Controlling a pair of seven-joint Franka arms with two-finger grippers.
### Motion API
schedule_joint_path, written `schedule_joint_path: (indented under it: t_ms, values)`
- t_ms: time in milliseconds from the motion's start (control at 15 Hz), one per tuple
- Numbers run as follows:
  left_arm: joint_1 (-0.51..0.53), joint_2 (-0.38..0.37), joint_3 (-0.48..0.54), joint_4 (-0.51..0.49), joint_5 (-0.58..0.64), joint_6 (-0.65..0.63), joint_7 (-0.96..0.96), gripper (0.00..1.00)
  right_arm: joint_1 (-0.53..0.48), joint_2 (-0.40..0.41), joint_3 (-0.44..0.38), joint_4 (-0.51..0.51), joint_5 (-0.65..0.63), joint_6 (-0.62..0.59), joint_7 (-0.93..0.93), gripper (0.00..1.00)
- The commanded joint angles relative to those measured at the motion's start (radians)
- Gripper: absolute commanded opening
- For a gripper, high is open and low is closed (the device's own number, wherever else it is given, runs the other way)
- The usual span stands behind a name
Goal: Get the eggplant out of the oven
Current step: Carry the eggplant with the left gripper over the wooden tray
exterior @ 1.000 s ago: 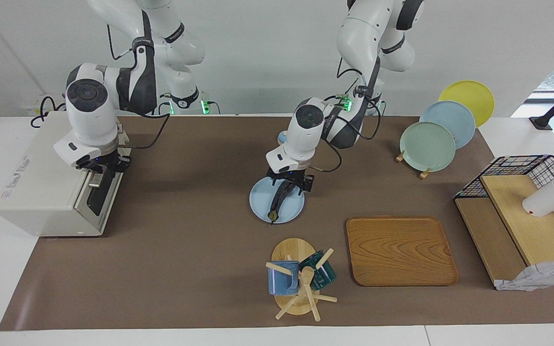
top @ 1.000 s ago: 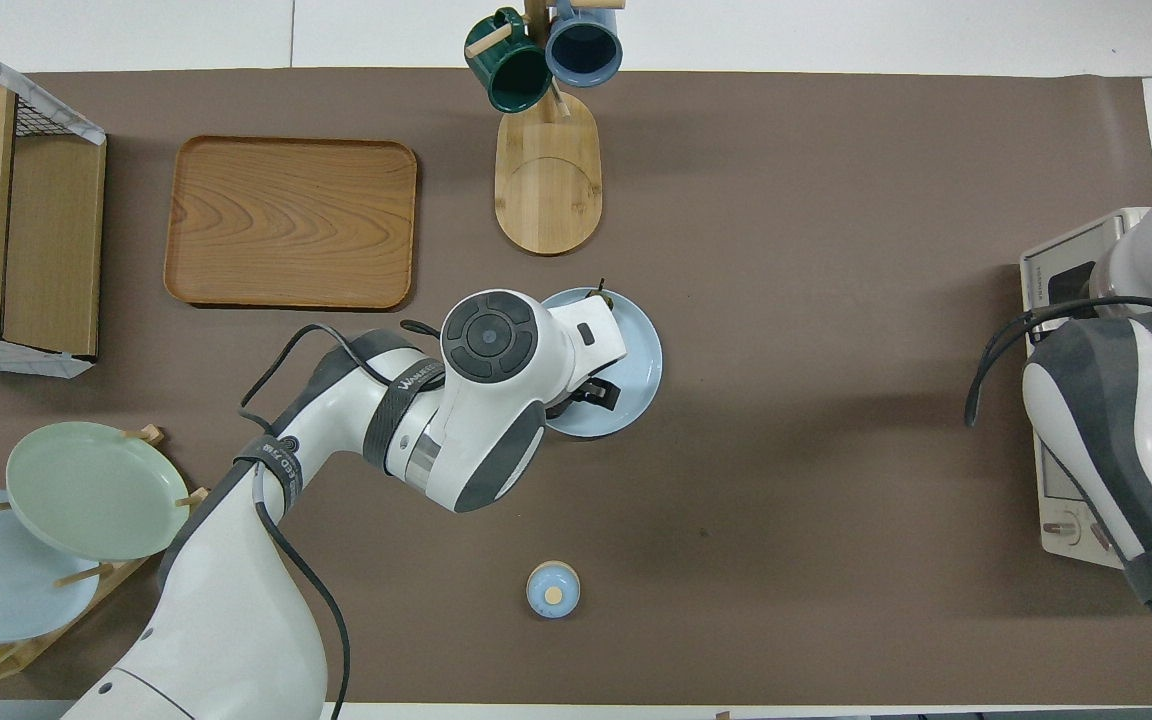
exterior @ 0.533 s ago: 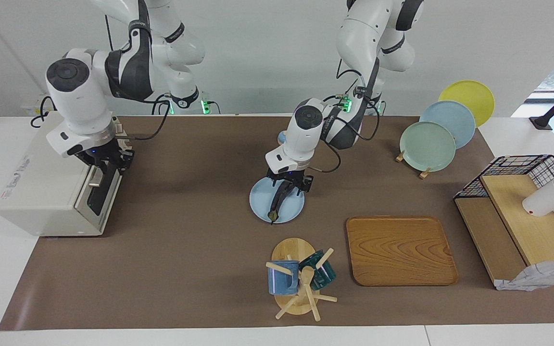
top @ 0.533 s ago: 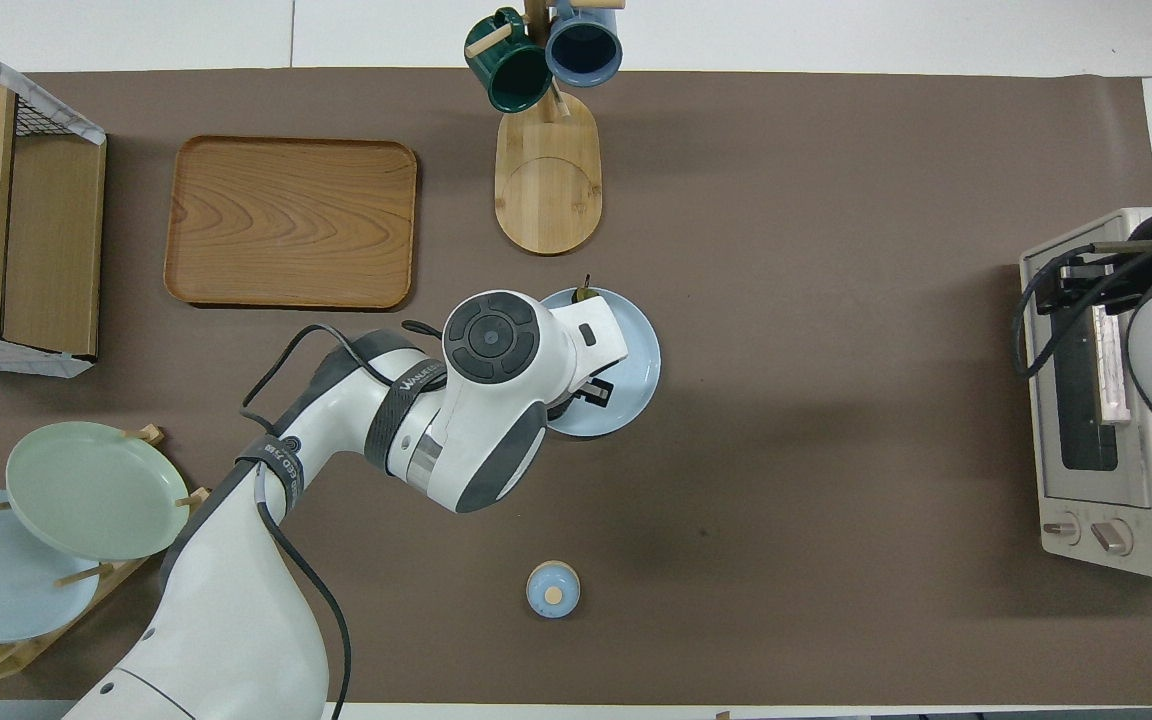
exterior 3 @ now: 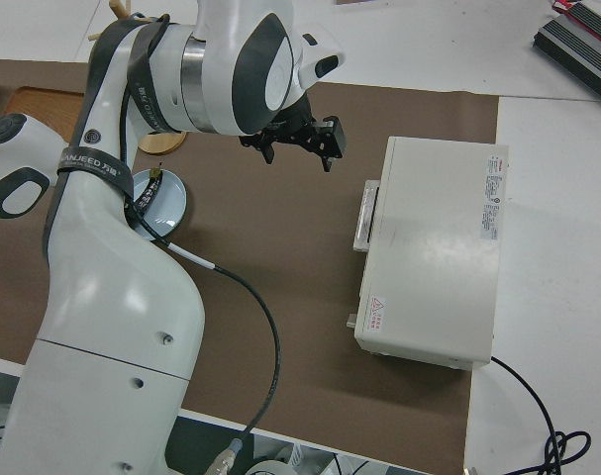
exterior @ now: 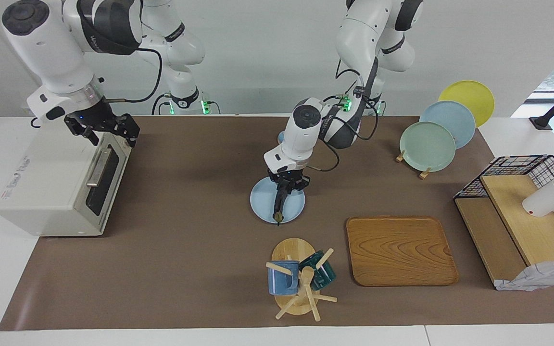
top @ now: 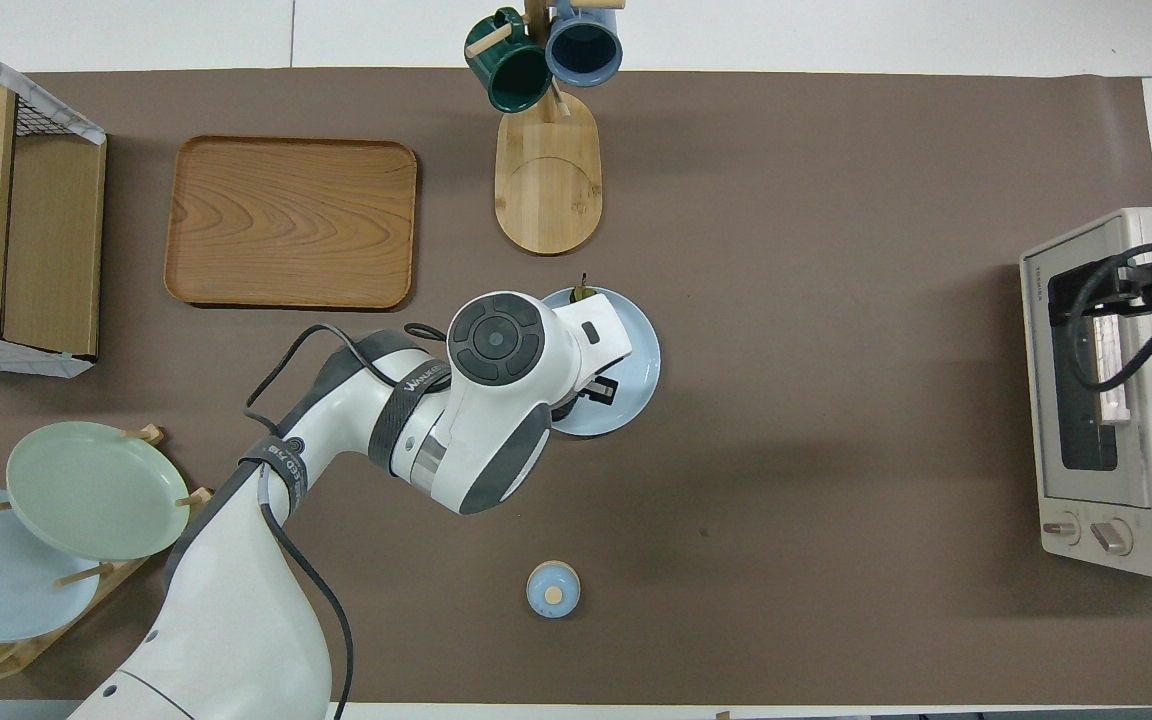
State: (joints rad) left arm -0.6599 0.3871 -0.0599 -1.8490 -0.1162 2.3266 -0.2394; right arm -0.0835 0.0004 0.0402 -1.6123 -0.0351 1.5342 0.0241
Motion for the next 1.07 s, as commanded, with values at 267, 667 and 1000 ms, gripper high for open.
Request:
schedule_joint_path:
  t_ms: [267, 667, 1000]
  values:
    - [0.097, -0.086, 0.017, 0.076, -0.052, -0.148, -0.008, 0.00, 0.073, -0.082, -0.123, -0.052, 0.014, -0.005, -0.070, 1.00]
    - [0.327, -0.044, 0.017, 0.263, -0.057, -0.354, 0.037, 0.00, 0.056, -0.080, -0.128, -0.052, -0.020, 0.014, -0.087, 1.00]
    - [0.528, -0.010, 0.018, 0.271, -0.048, -0.360, 0.135, 0.00, 0.050, -0.079, -0.140, -0.021, -0.006, -0.025, -0.089, 1.00]
